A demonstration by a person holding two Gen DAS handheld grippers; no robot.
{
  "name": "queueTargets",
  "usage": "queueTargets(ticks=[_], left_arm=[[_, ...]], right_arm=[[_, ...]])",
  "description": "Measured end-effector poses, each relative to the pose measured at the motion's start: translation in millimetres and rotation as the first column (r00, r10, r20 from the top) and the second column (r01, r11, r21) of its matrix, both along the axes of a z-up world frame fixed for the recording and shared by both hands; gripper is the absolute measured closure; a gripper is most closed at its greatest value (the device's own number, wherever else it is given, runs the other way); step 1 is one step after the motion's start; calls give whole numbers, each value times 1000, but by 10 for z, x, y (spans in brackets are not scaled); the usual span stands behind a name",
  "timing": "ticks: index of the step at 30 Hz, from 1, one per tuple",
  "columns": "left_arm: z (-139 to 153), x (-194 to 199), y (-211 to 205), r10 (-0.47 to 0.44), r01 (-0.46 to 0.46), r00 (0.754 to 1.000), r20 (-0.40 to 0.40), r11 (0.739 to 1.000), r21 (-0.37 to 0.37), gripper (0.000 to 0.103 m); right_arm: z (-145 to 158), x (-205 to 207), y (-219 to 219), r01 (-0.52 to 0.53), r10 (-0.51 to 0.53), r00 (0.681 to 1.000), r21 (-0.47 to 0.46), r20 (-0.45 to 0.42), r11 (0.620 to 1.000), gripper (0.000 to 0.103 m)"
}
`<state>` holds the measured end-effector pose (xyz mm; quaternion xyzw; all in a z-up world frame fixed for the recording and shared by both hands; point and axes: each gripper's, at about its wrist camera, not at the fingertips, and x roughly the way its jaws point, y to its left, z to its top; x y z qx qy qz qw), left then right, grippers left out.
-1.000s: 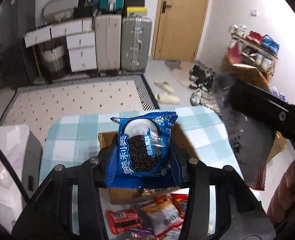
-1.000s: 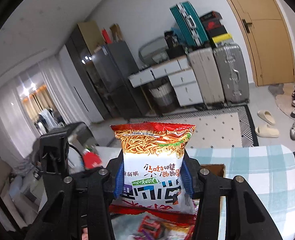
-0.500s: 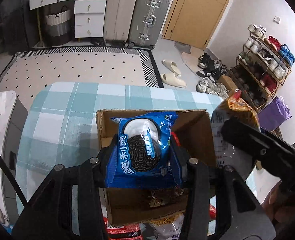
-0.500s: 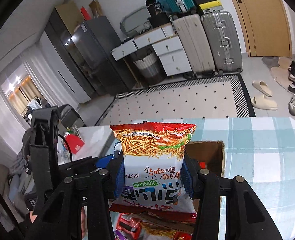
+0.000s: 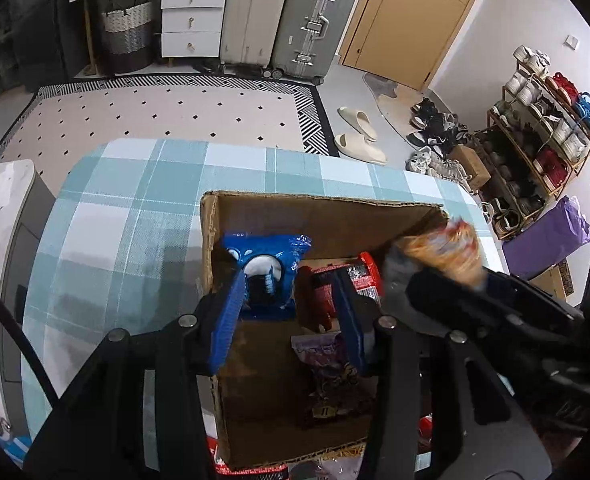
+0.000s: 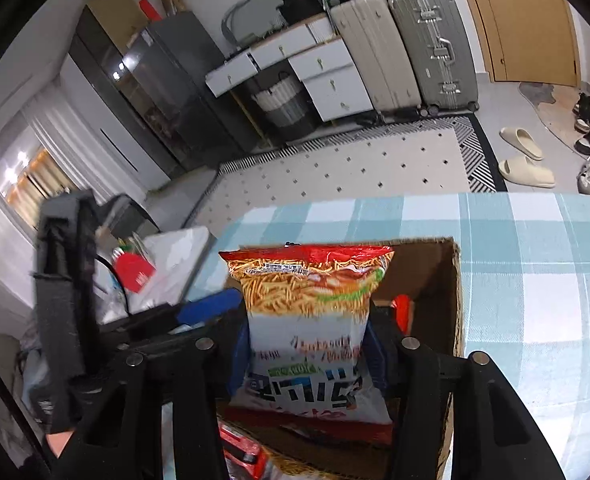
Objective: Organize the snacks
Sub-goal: 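Lower both packs into the box and open both grippers, then withdraw both grippers from the box back toward the snack pile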
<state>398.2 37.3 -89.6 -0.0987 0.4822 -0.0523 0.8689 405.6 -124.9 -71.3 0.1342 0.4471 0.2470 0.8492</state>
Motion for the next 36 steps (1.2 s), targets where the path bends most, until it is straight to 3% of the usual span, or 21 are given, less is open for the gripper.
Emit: queueTargets(ticks=[4,11,17,23,27,32,36], left_arm=[[46,-62,23,-2,2,1000,-16,1000,-7,57],[298,-376,-19,-9,7,999,42,999,42,42],[583,-923,-63,-13,-7,984,177,994,109,38],[901,-1461,-124,-24,-28,954,299,985,170,26],[1078,-1796,-136,-35,-32,936,351,983,183,25],[1207,-2208,-147,-32,-38,921,389,985,170,24],[1303,-2593,-156,-25,-61,888,459,983,172,21]], right_arm=[[-37,-17,-21,24,-23,1000,-32,15,999,29],[235,-281,-120,26,-25,994,-13,111,1000,26],[600,-678,-221,24,-26,980,12,199,1000,20],[907,-1124,-261,8,-11,959,13,285,1000,19],[1116,-1507,-233,-24,34,925,-32,379,999,18],[1327,-2063,-297,-19,28,875,-24,484,1000,8],[1396,-2429,-336,-25,36,846,-28,533,999,7]])
